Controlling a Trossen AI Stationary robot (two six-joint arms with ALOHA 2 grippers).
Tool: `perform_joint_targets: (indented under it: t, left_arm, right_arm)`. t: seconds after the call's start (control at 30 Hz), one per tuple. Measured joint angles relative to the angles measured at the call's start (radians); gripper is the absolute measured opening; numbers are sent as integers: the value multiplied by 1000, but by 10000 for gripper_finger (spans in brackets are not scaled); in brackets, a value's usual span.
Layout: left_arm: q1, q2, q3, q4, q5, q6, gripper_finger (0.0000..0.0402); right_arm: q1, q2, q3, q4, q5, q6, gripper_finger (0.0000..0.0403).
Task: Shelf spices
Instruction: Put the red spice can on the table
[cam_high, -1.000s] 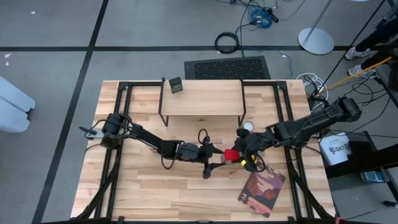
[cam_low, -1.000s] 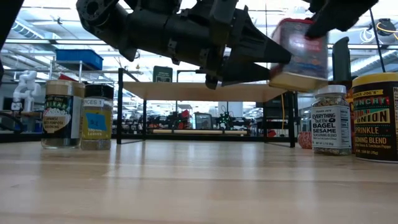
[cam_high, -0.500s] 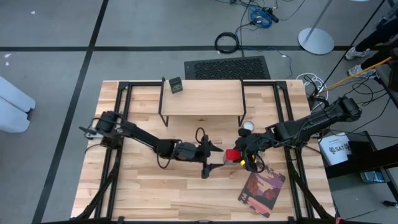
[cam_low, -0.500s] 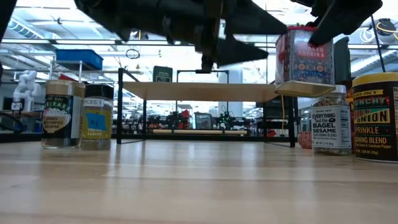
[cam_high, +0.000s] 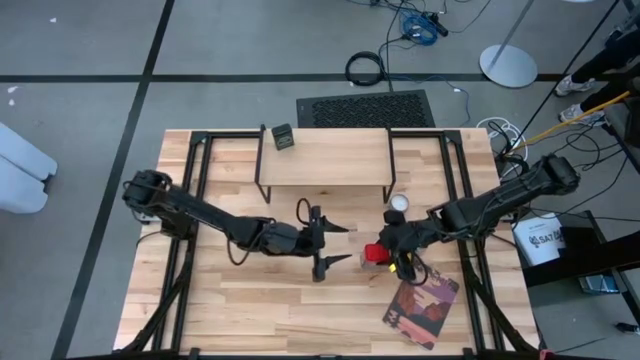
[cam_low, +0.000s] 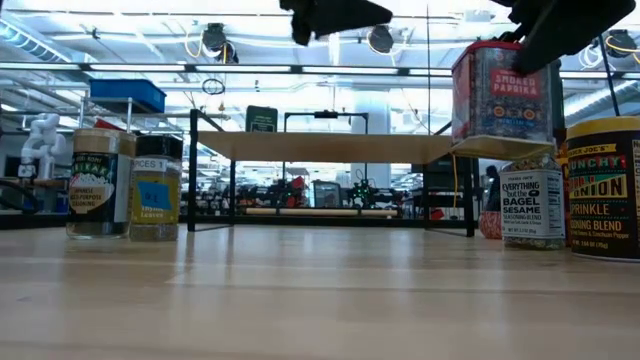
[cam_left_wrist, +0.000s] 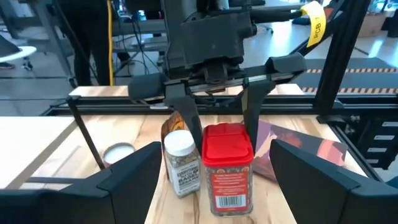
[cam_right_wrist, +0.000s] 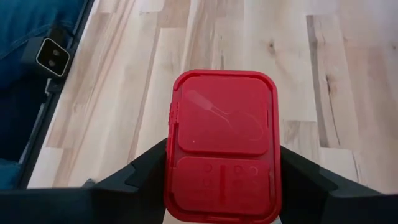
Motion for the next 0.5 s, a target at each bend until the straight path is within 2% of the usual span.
perform_joint_targets:
  t: [0.17,0.5]
  left_arm:
    - [-22,-10,0,-17,-40,5,309]
    - [-34,-10,0,-32,-71,5,309]
  right_arm:
    - [41,21,0,2,64,-9,217]
    - [59,166,0,11,79,-32,217]
